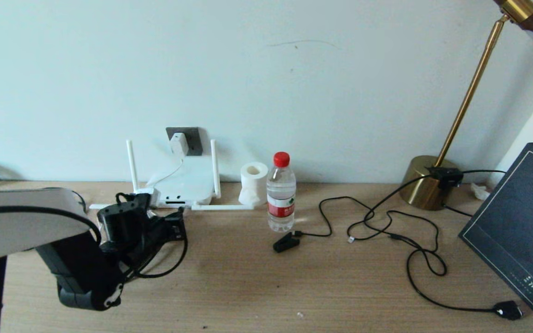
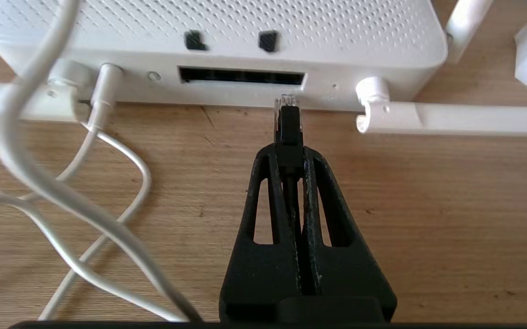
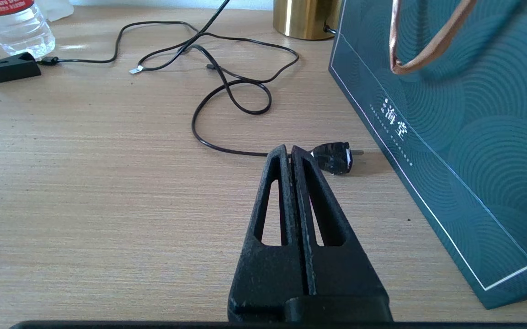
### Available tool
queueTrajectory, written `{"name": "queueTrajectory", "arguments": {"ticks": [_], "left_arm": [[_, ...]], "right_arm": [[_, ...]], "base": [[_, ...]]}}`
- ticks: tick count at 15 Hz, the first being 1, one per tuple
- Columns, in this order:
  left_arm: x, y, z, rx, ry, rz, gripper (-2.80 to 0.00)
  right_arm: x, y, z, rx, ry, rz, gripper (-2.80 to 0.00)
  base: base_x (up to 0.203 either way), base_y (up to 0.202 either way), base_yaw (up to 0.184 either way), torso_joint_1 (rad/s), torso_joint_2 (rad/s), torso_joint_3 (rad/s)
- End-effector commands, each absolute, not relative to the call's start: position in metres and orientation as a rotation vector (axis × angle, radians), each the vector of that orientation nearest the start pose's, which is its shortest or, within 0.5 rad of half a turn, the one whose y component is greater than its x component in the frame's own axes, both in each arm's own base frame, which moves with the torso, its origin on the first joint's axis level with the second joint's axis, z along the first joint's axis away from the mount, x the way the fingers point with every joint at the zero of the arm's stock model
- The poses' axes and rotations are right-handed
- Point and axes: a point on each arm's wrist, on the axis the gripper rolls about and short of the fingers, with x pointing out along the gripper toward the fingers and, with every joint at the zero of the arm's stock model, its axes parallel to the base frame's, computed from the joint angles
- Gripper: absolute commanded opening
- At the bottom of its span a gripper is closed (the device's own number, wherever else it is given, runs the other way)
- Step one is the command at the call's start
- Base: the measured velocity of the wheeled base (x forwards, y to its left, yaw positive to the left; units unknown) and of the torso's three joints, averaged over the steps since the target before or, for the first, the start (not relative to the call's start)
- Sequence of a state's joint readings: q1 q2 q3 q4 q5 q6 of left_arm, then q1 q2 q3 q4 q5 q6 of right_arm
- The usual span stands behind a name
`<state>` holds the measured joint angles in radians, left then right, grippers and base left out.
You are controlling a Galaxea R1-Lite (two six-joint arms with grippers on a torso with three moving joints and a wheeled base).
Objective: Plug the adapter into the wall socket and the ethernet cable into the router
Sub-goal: Align cable and router interface
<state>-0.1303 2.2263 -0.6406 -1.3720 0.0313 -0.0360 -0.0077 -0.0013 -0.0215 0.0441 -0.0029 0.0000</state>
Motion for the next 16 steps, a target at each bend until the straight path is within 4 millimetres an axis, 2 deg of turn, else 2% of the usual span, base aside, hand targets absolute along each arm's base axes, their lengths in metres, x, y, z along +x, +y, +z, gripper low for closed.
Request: {"name": "queueTrajectory", "arguments": {"ticks": [1, 16], "left_arm": [[0.35, -0.045, 0.045, -0.021, 0.18, -0.094, -2.8], [0.333, -0.041, 0.06, -0.017, 0.15, -0.09, -2.8]], "right_arm": [[-0.024, 0.0, 0.077, 0.0, 0.023, -0.01, -2.8], [-0.024, 0.0, 0.077, 0.0, 0.023, -0.011, -2.8]], "base": [[0.0, 0.0, 0.0, 0.0, 0.0, 0.0], [0.0, 0.0, 0.0, 0.0, 0.0, 0.0]]}}
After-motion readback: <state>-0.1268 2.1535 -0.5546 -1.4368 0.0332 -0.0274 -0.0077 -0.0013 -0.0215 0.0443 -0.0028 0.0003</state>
